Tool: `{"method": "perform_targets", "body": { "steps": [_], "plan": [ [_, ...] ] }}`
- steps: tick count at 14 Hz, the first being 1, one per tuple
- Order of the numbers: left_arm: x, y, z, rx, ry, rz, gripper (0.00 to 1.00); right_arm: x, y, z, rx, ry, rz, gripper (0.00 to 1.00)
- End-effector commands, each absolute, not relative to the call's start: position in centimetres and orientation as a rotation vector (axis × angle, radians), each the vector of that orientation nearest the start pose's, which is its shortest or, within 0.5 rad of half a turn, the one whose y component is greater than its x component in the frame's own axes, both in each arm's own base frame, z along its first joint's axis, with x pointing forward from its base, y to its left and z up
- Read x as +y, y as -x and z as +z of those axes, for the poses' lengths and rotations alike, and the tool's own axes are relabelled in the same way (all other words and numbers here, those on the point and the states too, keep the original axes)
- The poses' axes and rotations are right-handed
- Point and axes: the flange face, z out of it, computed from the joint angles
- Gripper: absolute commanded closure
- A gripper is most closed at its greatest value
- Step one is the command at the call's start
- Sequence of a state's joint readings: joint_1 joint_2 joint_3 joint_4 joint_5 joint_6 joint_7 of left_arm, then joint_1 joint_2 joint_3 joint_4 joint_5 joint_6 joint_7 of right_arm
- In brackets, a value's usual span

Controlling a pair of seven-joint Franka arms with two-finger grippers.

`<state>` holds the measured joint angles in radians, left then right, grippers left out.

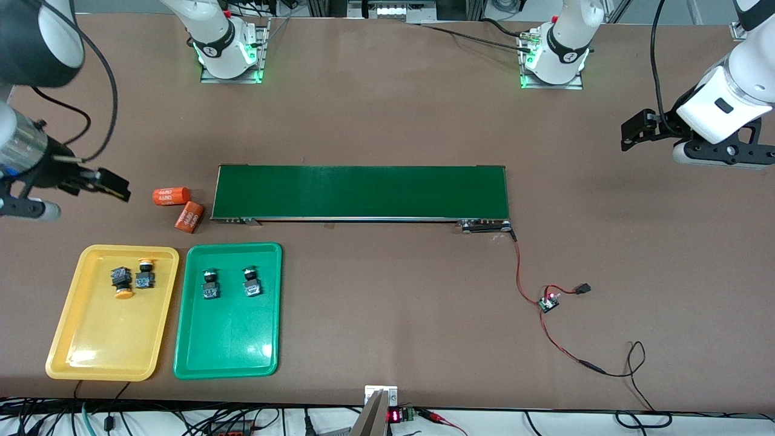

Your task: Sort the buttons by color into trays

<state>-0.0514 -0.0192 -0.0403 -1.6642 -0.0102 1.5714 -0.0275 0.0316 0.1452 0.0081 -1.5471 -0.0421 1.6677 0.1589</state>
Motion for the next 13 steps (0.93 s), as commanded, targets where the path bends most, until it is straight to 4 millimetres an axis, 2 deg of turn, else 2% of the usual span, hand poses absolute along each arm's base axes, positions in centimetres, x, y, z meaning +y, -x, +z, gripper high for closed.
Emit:
{"method": "perform_targets", "body": {
  "steps": [1,8,10,12,13],
  "plan": [
    [-5.0,-54.2,59.8,0.132,3.148,0.117,0.0,2.3,-59.6,55.5,0.183,3.164,0.064,0.0],
    [-5.0,-54.2,59.8,0.132,3.148,0.117,0.0,3.2,-59.5,55.3,0.174,3.143,0.084,0.0],
    [-5.0,-54.2,59.8,0.132,3.148,0.117,0.0,4.3,-59.1,55.4,0.17,3.135,0.095,0.0],
    [-5.0,-54.2,59.7,0.132,3.148,0.119,0.0,6.5,-58.2,55.8,0.134,3.138,0.117,0.0],
    [-5.0,-54.2,59.8,0.132,3.146,0.117,0.0,6.6,-57.9,56.0,0.143,3.138,0.117,0.0]
  ]
}}
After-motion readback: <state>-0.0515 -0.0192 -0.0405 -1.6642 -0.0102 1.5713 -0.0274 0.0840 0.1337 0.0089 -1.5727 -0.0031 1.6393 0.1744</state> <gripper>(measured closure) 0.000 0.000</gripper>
